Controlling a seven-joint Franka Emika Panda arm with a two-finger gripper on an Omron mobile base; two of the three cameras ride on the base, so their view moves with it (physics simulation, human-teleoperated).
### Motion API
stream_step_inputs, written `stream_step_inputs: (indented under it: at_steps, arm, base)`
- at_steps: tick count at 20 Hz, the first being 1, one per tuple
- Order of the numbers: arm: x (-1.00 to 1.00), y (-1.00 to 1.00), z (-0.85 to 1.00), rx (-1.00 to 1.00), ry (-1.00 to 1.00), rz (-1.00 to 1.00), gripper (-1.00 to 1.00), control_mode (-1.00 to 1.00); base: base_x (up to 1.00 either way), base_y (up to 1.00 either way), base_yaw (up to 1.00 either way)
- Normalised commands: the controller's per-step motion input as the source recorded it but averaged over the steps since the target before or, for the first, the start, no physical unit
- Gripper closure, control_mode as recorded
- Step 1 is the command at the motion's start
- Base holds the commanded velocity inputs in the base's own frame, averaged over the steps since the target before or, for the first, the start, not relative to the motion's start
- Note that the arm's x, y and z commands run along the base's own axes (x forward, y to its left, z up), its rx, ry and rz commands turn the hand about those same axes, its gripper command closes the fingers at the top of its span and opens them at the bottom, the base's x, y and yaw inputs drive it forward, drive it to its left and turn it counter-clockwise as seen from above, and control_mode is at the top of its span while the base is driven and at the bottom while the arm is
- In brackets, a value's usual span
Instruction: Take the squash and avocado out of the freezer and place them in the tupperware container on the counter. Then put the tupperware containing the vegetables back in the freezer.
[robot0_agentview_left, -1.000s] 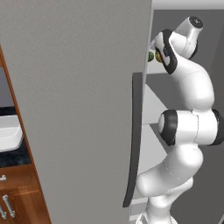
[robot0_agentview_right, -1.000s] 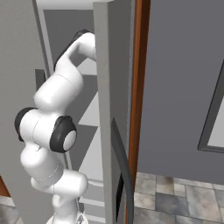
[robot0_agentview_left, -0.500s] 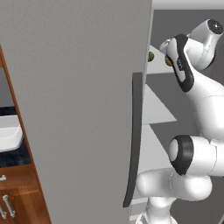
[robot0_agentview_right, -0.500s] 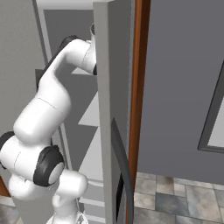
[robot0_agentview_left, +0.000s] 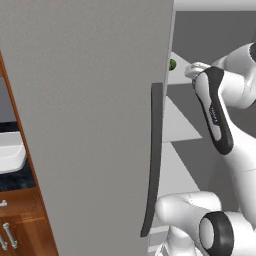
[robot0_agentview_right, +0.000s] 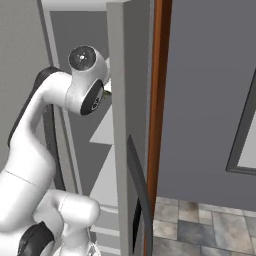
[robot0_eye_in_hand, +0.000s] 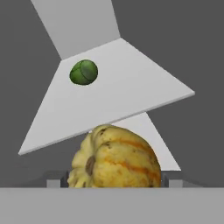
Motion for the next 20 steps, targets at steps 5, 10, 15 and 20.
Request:
stream_step_inputs:
  at_steps: [5,10,15,20]
  arm:
    - [-1.00,0.48,-0.07,-0.07,0.00,0.00,1.00,-1.00]
    - [-0.96,0.26,-0.07,-0.03,0.07,0.00,1.00,-1.00]
    - [-0.71,0.17,-0.08,0.00,0.21,0.00,1.00,-1.00]
    - [-0.58,0.02,-0.24,0.00,0.22,0.00,1.00,-1.00]
  base:
    - [0.00,0.00,0.00]
    - [0.00,0.00,0.00]
    - [0.00,0.00,0.00]
    - [0.00,0.00,0.00]
